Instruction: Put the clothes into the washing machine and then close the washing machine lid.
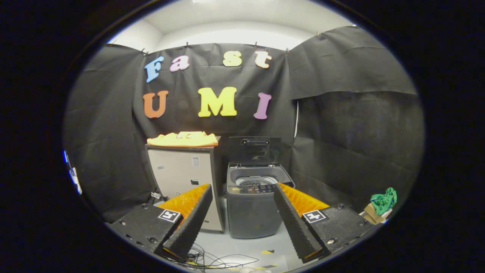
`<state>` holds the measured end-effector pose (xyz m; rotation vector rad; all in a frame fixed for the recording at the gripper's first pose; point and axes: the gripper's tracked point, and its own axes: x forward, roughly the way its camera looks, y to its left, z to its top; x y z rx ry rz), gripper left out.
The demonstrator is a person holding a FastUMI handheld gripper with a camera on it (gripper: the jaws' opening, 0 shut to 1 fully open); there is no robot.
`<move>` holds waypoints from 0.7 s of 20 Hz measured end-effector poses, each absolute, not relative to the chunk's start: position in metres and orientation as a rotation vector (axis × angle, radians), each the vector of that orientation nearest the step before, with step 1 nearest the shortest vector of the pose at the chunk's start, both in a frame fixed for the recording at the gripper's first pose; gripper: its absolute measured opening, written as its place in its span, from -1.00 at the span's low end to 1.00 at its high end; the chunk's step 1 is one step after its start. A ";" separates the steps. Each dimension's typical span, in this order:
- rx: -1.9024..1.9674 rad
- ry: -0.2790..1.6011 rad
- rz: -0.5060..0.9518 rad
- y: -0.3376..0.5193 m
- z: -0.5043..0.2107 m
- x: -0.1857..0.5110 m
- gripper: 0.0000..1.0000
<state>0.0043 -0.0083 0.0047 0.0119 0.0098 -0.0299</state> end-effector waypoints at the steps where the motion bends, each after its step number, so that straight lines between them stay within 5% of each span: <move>1: 0.011 0.006 -0.031 -0.008 0.008 0.008 1.00; 14: 0.011 -0.021 0.009 0.017 0.114 0.116 1.00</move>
